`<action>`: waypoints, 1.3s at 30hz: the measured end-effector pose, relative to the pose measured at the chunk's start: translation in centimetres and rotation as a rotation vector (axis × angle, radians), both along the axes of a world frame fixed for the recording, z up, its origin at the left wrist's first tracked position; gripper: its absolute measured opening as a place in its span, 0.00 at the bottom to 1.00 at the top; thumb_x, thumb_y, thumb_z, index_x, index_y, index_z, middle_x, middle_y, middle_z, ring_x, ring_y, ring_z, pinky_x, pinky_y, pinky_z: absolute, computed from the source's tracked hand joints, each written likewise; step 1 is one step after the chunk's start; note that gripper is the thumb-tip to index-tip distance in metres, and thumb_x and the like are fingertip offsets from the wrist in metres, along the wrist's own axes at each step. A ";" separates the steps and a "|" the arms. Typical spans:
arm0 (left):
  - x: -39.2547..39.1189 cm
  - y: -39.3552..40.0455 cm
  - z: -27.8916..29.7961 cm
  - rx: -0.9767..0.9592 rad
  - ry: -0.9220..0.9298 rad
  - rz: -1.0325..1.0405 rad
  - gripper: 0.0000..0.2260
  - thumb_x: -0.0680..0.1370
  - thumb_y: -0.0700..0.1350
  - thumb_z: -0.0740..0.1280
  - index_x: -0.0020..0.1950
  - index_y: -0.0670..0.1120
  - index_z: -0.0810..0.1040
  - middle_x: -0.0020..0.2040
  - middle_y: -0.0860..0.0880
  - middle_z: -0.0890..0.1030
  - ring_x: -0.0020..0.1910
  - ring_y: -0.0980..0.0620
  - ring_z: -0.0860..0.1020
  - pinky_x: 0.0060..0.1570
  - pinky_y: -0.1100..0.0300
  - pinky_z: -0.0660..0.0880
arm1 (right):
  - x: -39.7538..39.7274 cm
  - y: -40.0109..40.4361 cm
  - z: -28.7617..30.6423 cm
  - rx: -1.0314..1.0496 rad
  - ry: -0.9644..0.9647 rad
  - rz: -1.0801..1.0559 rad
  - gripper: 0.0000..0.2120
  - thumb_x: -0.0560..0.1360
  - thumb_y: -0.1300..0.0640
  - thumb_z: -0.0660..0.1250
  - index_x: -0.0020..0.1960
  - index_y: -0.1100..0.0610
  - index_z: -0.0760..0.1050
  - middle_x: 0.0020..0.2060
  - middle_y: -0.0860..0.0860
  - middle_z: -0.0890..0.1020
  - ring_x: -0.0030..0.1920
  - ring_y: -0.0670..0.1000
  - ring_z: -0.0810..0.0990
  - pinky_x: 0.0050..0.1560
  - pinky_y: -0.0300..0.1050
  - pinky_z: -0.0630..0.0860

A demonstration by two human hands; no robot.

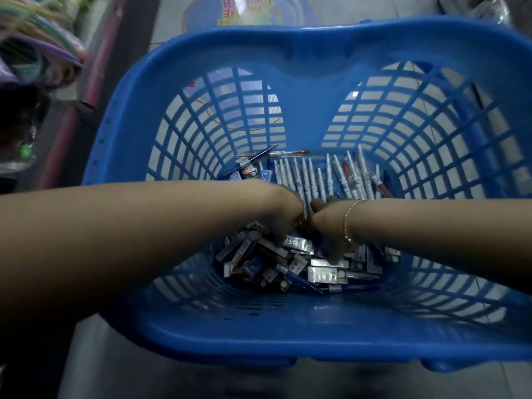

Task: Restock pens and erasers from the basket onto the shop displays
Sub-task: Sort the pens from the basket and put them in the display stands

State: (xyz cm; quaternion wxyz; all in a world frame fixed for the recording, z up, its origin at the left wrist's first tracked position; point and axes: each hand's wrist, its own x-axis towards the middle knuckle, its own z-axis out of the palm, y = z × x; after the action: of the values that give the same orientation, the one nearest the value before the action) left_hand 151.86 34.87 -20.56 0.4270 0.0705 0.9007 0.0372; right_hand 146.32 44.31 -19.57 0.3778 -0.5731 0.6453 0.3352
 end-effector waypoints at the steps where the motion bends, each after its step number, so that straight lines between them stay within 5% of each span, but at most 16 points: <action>1: 0.0 -0.1 -0.1 -0.019 -0.023 -0.027 0.09 0.72 0.52 0.72 0.45 0.50 0.76 0.42 0.52 0.75 0.43 0.50 0.72 0.43 0.59 0.68 | 0.0 0.0 0.0 0.013 0.012 0.036 0.34 0.68 0.48 0.73 0.71 0.46 0.65 0.67 0.54 0.63 0.67 0.60 0.62 0.64 0.54 0.69; 6: 0.3 -0.5 0.0 0.018 -0.115 0.000 0.07 0.74 0.50 0.71 0.47 0.51 0.75 0.38 0.55 0.71 0.44 0.52 0.71 0.47 0.59 0.70 | 0.0 0.5 0.2 0.093 0.058 0.104 0.46 0.66 0.53 0.76 0.76 0.44 0.53 0.70 0.57 0.57 0.68 0.63 0.64 0.64 0.56 0.70; 8: 0.3 -0.6 0.1 0.011 -0.139 -0.013 0.05 0.73 0.48 0.71 0.46 0.50 0.78 0.38 0.56 0.73 0.46 0.51 0.74 0.51 0.56 0.74 | -0.2 0.9 0.5 0.075 0.026 0.066 0.42 0.68 0.55 0.74 0.75 0.46 0.55 0.68 0.57 0.60 0.66 0.62 0.67 0.61 0.53 0.71; 10: 0.0 -1.0 0.7 0.045 -0.171 0.035 0.03 0.73 0.46 0.72 0.43 0.49 0.80 0.37 0.56 0.76 0.45 0.51 0.76 0.50 0.55 0.75 | -0.7 1.0 0.9 0.036 -0.090 -0.117 0.29 0.73 0.54 0.69 0.71 0.52 0.64 0.61 0.54 0.68 0.63 0.58 0.71 0.61 0.50 0.71; 12: -0.4 -2.3 1.6 0.142 -0.213 0.198 0.04 0.74 0.42 0.71 0.48 0.46 0.83 0.43 0.53 0.80 0.44 0.53 0.76 0.44 0.60 0.74 | -1.3 1.0 1.7 -0.044 -0.225 -0.384 0.17 0.75 0.51 0.67 0.61 0.55 0.72 0.50 0.51 0.76 0.49 0.53 0.78 0.49 0.45 0.78; 15: -1.1 -5.3 3.4 0.262 -0.158 0.513 0.09 0.76 0.40 0.68 0.54 0.49 0.82 0.50 0.53 0.82 0.47 0.56 0.78 0.44 0.64 0.72 | -0.2 0.3 2.6 -0.152 -0.463 -0.774 0.16 0.73 0.47 0.69 0.53 0.56 0.72 0.42 0.52 0.78 0.33 0.49 0.77 0.31 0.39 0.78; 18: -1.3 -7.2 3.9 0.226 -0.109 0.650 0.11 0.78 0.40 0.66 0.60 0.47 0.79 0.55 0.48 0.81 0.53 0.51 0.78 0.48 0.59 0.74 | 3.1 -1.0 2.7 -0.154 -0.677 -0.861 0.13 0.73 0.51 0.70 0.53 0.57 0.73 0.40 0.52 0.79 0.34 0.49 0.78 0.38 0.44 0.82; 20: -1.4 -7.2 3.4 0.193 -0.103 0.648 0.12 0.78 0.40 0.66 0.61 0.46 0.78 0.54 0.47 0.80 0.52 0.49 0.79 0.48 0.57 0.75 | 3.6 -1.7 2.5 -0.185 -0.603 -0.792 0.13 0.75 0.54 0.69 0.56 0.60 0.76 0.41 0.53 0.80 0.34 0.49 0.78 0.40 0.44 0.82; 23: -1.6 -5.8 2.3 0.100 0.063 0.593 0.06 0.77 0.41 0.64 0.53 0.43 0.78 0.47 0.45 0.79 0.44 0.48 0.76 0.43 0.55 0.73 | 0.0 -2.5 1.6 -0.494 -0.237 -0.916 0.09 0.76 0.62 0.64 0.55 0.63 0.77 0.49 0.58 0.81 0.42 0.53 0.80 0.42 0.45 0.80; 26: -1.6 -4.5 1.0 -0.058 0.194 0.543 0.05 0.79 0.45 0.64 0.47 0.44 0.75 0.44 0.47 0.77 0.42 0.48 0.75 0.38 0.57 0.70 | -3.2 -2.6 0.9 -0.534 0.013 -1.042 0.12 0.75 0.60 0.66 0.56 0.64 0.75 0.50 0.59 0.79 0.43 0.55 0.75 0.35 0.42 0.71; 29: -1.3 -4.7 0.5 -0.151 0.132 0.615 0.11 0.76 0.44 0.68 0.57 0.43 0.75 0.47 0.47 0.80 0.41 0.49 0.80 0.37 0.58 0.76 | -2.9 -3.1 -0.9 -0.341 0.034 -1.067 0.26 0.74 0.44 0.67 0.61 0.65 0.72 0.51 0.59 0.77 0.46 0.55 0.76 0.37 0.40 0.73; 32: -1.0 -5.5 1.4 -0.204 0.092 0.675 0.21 0.74 0.45 0.71 0.64 0.42 0.70 0.44 0.46 0.77 0.42 0.47 0.78 0.40 0.55 0.76 | -2.3 -4.4 -3.2 -0.279 0.156 -1.054 0.47 0.69 0.30 0.62 0.72 0.67 0.60 0.68 0.62 0.67 0.65 0.62 0.70 0.60 0.50 0.72; 36: -0.8 -5.9 1.6 -0.307 0.038 0.592 0.36 0.73 0.45 0.72 0.74 0.42 0.54 0.58 0.42 0.76 0.52 0.43 0.78 0.51 0.50 0.77 | -1.2 -6.0 -3.9 -0.290 0.204 -1.225 0.58 0.65 0.28 0.65 0.76 0.65 0.46 0.74 0.62 0.54 0.73 0.63 0.57 0.68 0.56 0.62; 39: -0.7 -5.6 1.3 -0.330 0.025 0.556 0.31 0.73 0.43 0.70 0.72 0.40 0.59 0.48 0.45 0.75 0.47 0.46 0.76 0.46 0.53 0.75 | -0.6 -6.5 -3.9 -0.318 0.206 -1.299 0.59 0.64 0.30 0.68 0.75 0.65 0.44 0.74 0.62 0.55 0.72 0.62 0.58 0.68 0.54 0.62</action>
State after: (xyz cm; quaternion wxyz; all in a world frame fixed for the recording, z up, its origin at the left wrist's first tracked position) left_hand 151.17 29.23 -19.25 0.3952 -0.2479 0.8845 0.0050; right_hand 145.69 37.84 -23.51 0.3502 -0.0825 0.9330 -0.0060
